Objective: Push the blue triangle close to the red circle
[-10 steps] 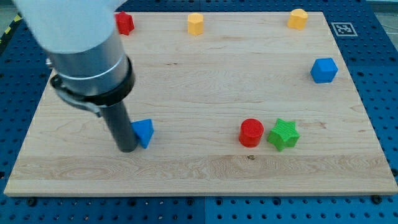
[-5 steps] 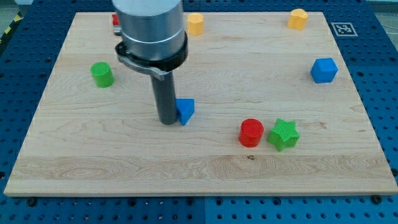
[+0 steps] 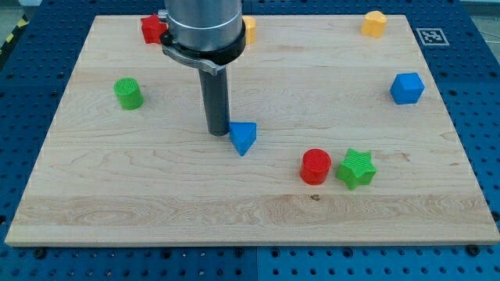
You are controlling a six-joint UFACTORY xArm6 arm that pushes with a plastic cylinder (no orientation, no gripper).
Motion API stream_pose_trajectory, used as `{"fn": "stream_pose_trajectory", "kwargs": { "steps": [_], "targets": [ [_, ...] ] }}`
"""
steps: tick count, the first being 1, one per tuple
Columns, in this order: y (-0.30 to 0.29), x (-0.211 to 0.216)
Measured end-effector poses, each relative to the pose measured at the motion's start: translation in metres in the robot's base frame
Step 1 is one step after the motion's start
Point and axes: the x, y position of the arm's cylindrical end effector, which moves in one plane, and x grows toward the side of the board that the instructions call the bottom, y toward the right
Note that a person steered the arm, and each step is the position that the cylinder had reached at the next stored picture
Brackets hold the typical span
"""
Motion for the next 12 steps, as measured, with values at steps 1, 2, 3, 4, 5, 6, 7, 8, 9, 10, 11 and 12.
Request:
{"fn": "stream_pose_trajectory", "kwargs": {
  "steps": [1,2,3,4,5,6,7,8,9,10,11,12],
  "targets": [
    [0.012,0.001],
    [0.006,0.001],
    [-0.019,0.010],
    [-0.006,0.016],
    [0.034,0.016],
    [0.045,0.016],
    [0.050,0.020],
    [0.056,0.024],
    [0.068,0.024],
    [0.070,0.024],
    [0.070,0.022],
    [0.064,-0.013]
  ]
}}
